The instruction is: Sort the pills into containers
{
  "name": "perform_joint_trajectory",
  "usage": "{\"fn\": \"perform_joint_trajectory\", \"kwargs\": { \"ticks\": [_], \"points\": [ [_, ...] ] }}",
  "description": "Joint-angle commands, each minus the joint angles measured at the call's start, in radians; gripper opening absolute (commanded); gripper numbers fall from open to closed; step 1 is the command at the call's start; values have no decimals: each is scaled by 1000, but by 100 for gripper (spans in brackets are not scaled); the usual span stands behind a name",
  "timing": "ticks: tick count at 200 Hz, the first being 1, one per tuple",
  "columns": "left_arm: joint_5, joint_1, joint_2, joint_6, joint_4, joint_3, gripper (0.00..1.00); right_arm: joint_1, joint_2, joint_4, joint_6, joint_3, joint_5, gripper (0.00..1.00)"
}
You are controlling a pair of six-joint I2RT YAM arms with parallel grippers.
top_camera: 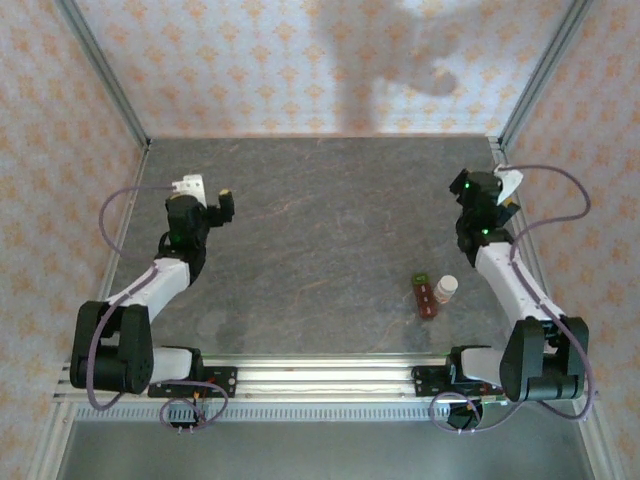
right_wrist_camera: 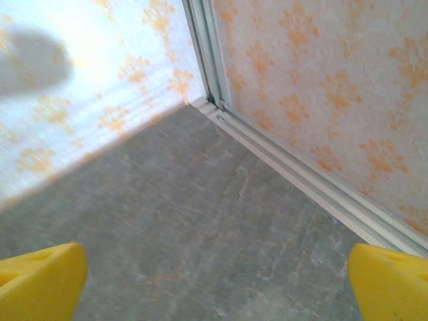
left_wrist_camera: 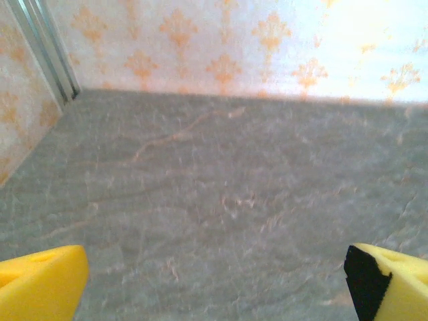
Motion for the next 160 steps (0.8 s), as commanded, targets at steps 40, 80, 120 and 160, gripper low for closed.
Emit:
{"fn": "perform_joint_trajectory", "kwargs": {
  "ticks": [40, 80, 120, 160],
  "points": [
    [37, -106, -142, -185, -378, 187, 100, 8, -97, -579, 168, 229, -471, 99],
    [68, -205, -196, -270, -526, 184, 100, 147, -244, -756, 257, 129, -576, 93],
    [38, -299, -199, -289, -575, 174, 100, 400, -360, -936, 358, 28, -486, 89],
    [33, -338, -187, -317, -547, 159, 100, 598, -478, -1017, 507, -61, -386, 87]
  ]
}}
